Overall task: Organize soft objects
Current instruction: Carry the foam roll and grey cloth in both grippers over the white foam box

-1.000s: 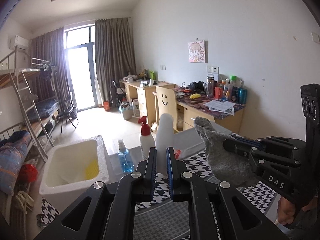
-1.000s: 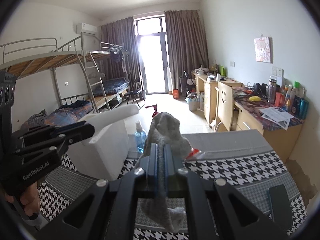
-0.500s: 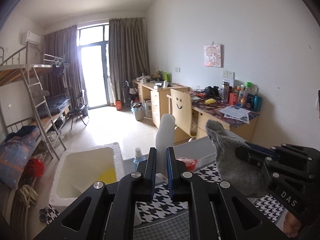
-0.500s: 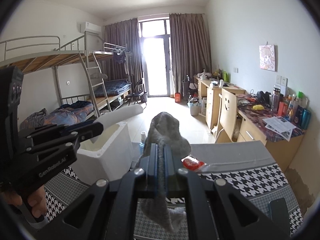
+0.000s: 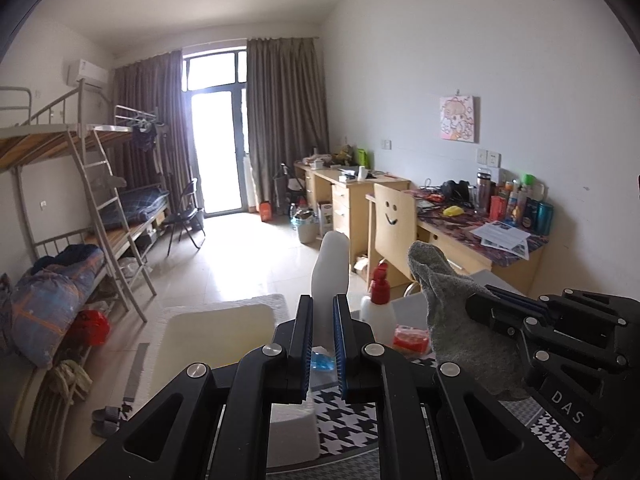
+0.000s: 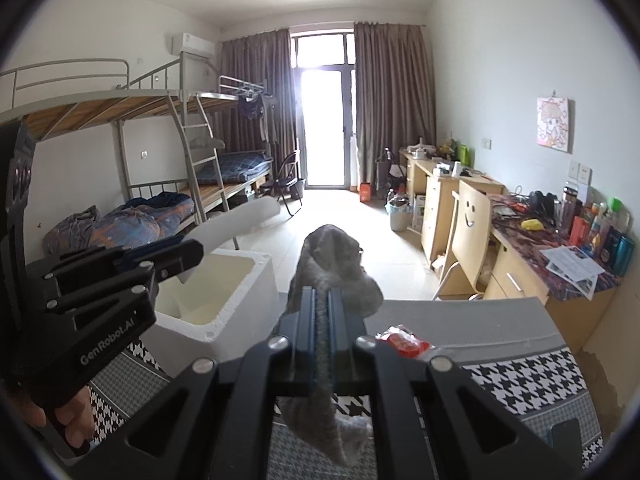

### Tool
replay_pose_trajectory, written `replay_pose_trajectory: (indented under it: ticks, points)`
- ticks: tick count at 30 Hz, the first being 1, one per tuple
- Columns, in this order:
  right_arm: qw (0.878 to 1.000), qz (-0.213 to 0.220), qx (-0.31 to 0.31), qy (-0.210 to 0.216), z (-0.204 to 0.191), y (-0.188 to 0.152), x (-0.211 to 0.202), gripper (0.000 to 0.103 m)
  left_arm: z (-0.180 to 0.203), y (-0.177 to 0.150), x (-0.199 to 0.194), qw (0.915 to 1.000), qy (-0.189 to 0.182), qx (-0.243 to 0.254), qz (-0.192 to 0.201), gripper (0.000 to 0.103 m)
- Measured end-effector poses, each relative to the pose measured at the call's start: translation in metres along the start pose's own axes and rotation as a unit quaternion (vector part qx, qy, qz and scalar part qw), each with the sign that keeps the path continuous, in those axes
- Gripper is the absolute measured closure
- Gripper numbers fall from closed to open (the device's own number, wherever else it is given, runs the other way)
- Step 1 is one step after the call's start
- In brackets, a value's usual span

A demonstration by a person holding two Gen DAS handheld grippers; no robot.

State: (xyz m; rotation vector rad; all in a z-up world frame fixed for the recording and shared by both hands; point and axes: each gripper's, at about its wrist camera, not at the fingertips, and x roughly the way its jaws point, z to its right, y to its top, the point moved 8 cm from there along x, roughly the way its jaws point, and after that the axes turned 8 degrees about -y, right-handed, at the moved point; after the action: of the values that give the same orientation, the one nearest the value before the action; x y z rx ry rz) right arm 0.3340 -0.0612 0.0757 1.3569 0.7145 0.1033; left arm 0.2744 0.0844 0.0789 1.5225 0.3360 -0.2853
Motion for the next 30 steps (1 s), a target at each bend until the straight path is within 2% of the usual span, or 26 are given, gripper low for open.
replay_pose_trajectory:
  ticks: [19,30]
  points:
    - [0.998,-0.02,-0.02,0.055,-0.049,0.01,0.04,0.095,-0.063,-0.001,0.002,0.9964,0.072,-0.044,-0.006,0.092]
    - [0.995,-0.03,-0.026,0.091,-0.078,0.012,0.055,0.095,-0.088,-0.013,0.016,0.993,0.093,-0.067,-0.027,0.092]
